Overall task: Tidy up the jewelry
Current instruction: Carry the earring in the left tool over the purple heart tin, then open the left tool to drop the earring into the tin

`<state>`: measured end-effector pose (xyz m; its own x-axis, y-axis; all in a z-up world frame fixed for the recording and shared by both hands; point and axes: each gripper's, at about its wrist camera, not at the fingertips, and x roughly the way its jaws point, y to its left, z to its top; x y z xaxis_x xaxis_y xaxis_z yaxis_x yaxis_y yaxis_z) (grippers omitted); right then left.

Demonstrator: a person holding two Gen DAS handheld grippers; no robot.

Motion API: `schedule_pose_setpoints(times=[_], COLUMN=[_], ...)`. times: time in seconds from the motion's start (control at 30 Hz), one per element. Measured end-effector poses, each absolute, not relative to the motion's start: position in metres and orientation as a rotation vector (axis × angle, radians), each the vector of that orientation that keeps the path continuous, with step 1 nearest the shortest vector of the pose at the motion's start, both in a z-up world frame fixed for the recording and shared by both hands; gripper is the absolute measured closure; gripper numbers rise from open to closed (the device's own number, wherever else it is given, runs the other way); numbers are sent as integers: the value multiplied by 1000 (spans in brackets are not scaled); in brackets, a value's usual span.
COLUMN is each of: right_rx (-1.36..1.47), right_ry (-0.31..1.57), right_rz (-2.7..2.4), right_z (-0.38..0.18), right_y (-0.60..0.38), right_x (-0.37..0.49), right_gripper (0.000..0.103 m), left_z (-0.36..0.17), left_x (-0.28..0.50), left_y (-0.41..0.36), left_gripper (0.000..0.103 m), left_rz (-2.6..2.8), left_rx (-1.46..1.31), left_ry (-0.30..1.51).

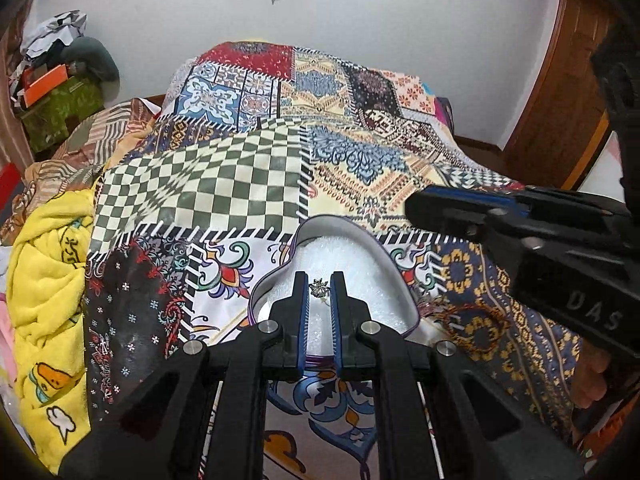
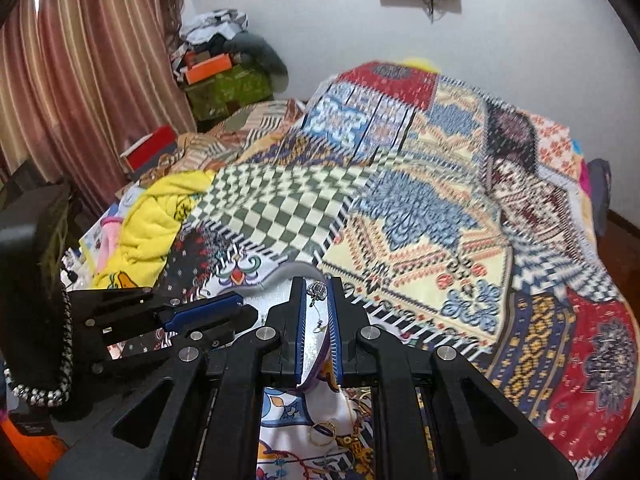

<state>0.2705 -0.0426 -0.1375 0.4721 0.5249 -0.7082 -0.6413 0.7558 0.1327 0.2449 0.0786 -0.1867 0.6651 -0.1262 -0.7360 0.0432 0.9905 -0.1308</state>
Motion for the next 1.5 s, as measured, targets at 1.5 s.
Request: schedule_pose_setpoints(times=[1.5], right_rx=[-307], right_ry=[886], right_rz=[751], right_z=[-159], right_y=[-16], right_x=[271], right_gripper=[75], left_z=[-181], left_x=[221], left_y=[99], left_gripper=[55], left_rz=[-28], left_rx=[-76], left_ry=[825])
